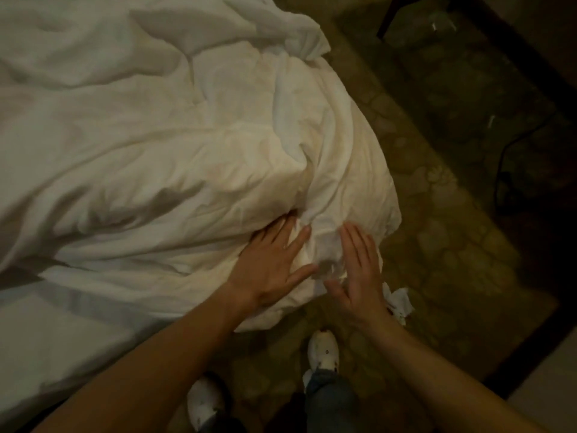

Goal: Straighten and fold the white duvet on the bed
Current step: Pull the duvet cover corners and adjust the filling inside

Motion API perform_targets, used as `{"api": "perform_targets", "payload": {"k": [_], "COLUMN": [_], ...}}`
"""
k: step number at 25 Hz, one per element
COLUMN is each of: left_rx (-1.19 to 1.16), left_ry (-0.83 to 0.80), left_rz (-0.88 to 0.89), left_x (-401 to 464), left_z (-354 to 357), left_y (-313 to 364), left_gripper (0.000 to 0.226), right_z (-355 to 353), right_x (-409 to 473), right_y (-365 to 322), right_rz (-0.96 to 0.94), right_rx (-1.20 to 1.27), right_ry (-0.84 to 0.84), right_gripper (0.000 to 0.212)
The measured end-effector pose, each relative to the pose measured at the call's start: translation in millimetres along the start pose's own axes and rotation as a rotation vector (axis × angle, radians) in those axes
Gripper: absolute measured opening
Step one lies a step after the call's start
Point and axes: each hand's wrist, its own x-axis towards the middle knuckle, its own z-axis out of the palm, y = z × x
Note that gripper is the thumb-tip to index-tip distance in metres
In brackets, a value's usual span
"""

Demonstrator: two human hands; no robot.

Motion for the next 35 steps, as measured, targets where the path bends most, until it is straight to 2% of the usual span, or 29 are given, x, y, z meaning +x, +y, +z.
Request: {"api": "perform_targets", "payload": {"k": [3,6,9,12,16,19,21,24,26,27,28,29,30,31,33,35], "left_rx": [-0.132,-0.113,-0.107,-0.036,0.000,-0.061,-0.114,-0.005,-0.135,-0.296,-0.431,-0.521,-0.543,-0.488,-0.290,-0.181], "left_ry": [0.039,0.050,0.100,0.046,0.001,0.023,-0.046,0.007,-0.015,-0.129,-0.260,-0.323,-0.286,-0.210,0.010,0.173], "left_rz": [-0.035,-0.037,-0.238,-0.438,-0.371,-0.329,-0.340,-0.287,-0.254,-0.322,-0.417,-0.475,-0.487,-0.474,-0.423,-0.314], "left_x": [-35,-124,-220,-267,-260,-238,-227,-220,-214,-212,-207,-200,-198,-203,-225,-255], "left_z": [-37,-57,-66,-68,-55,-52,-55,-46,-54,-60,-66,-68,-70,-70,-69,-55], "left_y": [-13,-49,-101,-162,-209,-222,-233,-250,-249,-246,-243,-240,-235,-231,-222,-211], "left_gripper": [0.081,0.069,0.067,0.072,0.070,0.070,0.077,0.084,0.107,0.115,0.110,0.098,0.087,0.087,0.104,0.096], "right_z": [6,25,63,105,151,179,189,204,205,203,199,193,187,180,171,165], "right_x": [13,2,-14,-12,2,12,19,30,33,35,36,38,39,37,24,0], "right_y": [-45,-105,-175,-232,-278,-282,-277,-270,-268,-270,-272,-274,-275,-276,-279,-280], "right_rz": [-0.095,-0.201,-0.266,-0.297,-0.281,-0.265,-0.253,-0.245,-0.222,-0.223,-0.230,-0.237,-0.247,-0.261,-0.300,-0.326], "right_rx": [0.089,0.189,0.259,0.277,0.254,0.061,-0.093,-0.209,-0.163,-0.129,-0.090,-0.048,-0.013,0.016,0.057,0.103], "right_ry": [-0.034,-0.122,-0.250,-0.271,-0.236,-0.185,-0.154,-0.126,-0.078,-0.067,-0.080,-0.101,-0.112,-0.117,-0.156,-0.233], "right_gripper": [0.088,0.087,0.084,0.084,0.083,0.086,0.089,0.094,0.094,0.093,0.092,0.090,0.089,0.087,0.083,0.081]}}
